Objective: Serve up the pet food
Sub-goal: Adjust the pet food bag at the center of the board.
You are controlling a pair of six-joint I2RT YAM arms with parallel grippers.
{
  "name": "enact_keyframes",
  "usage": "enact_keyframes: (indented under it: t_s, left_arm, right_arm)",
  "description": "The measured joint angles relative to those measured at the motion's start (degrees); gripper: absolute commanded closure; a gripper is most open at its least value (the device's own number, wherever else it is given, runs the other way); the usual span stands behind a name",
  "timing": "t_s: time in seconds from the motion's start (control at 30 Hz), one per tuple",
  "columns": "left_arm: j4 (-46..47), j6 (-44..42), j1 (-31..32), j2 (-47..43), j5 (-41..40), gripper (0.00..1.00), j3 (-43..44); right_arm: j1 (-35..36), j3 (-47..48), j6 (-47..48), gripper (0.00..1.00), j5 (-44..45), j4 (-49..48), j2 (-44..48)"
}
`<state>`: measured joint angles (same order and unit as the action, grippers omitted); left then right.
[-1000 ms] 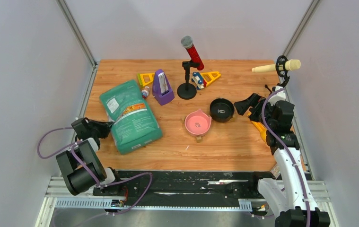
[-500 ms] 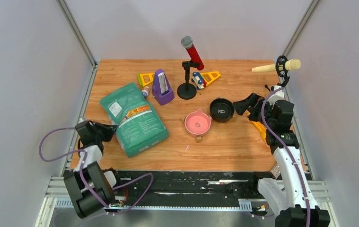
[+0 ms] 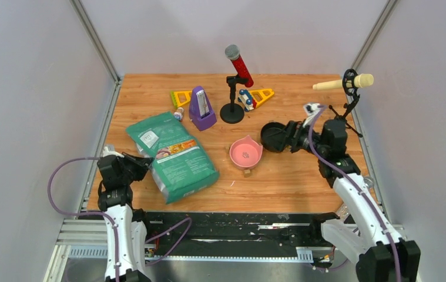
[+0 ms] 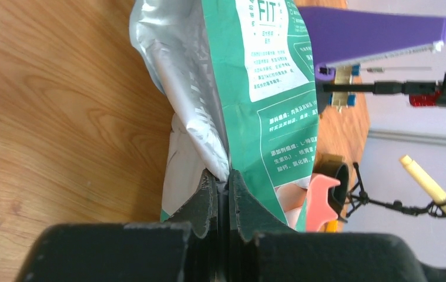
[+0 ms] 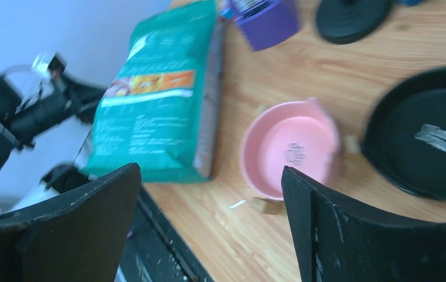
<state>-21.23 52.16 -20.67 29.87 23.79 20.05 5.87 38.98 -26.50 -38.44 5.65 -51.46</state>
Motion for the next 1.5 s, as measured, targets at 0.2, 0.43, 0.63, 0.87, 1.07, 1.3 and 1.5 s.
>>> enact_keyframes:
  t_s: [0.2, 0.43, 0.63, 0.87, 1.07, 1.3, 1.5]
  left_arm:
    - [-1.1, -0.1, 8.3, 0.0, -1.5, 1.0, 2.9]
    - [-1.1, -3.2, 16.6, 2.1, -1.5, 1.0, 6.6]
    - [0.0, -5.1, 20.2, 2.3, -0.4, 1.0, 6.6]
    - [0.9, -6.9, 22.1, 2.4, -0.3, 1.0, 6.6]
    - [1.9, -7.8, 22.6, 3.0, 0.2, 1.0, 6.6]
    - [6.2, -8.3, 23.3, 3.5, 2.9, 1.0, 5.4]
    - [10.3, -10.1, 25.5, 3.8, 6.4, 1.0, 5.0]
  right_arm:
    - [19.9, 6.4, 1.7, 0.03, 1.6, -3.8, -10.5]
    - [25.8, 23.8, -4.4, 0.03, 3.4, -6.0, -32.9]
    - [29.1, 36.1, -5.7, 0.03, 5.4, -1.8, -48.0]
    - [37.3, 55.8, -2.0, 0.03, 15.4, 7.6, -58.8]
    - [43.3, 64.5, 6.5, 0.02, 23.0, 12.6, -65.3]
    - [45.8, 71.0, 11.5, 0.0, 26.7, 16.2, -72.2]
    - [45.6, 73.5, 12.1, 0.0, 29.1, 16.9, -72.4]
